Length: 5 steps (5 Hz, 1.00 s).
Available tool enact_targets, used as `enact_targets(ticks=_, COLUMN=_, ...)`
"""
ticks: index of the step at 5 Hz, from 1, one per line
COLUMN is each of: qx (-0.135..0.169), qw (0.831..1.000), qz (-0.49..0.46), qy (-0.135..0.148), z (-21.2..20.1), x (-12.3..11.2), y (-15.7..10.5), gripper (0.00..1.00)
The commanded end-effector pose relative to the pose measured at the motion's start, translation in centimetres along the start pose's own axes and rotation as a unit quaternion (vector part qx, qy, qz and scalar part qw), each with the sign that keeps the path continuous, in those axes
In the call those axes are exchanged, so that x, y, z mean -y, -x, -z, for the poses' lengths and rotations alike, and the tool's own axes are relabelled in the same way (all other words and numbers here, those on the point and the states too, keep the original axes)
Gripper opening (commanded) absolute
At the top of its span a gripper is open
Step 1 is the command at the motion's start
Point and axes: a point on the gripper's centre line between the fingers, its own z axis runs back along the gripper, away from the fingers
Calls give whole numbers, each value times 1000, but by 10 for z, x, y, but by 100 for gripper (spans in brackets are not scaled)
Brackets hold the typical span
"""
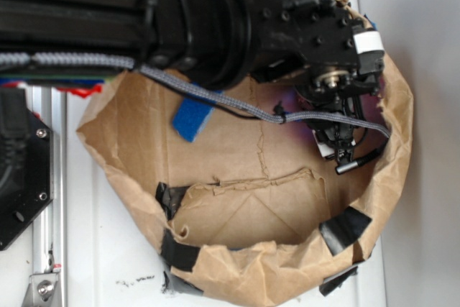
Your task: Grab the rock.
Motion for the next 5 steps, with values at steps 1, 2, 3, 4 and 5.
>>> enact_targets(ticks=1, qx=12, qw=999, qz=13, qy=-39, z=0, x=-9, y=-1, gripper=100)
enact_targets(ticks=2, qx=15, qw=998, qz=22, qy=-51, z=2, x=-9, y=5, gripper=0)
enact_targets(ticks=3, qx=20, qw=998, qz=25, qy=-49, z=1, x=-9, y=6, gripper=0)
enact_targets(ticks=4, qx=23, qw=998, qz=31, qy=-50, z=0, x=-7, y=8, gripper=0)
enact_targets(ticks=5, qx=23, qw=998, qz=31, qy=-47, z=0, x=-7, y=9, gripper=0)
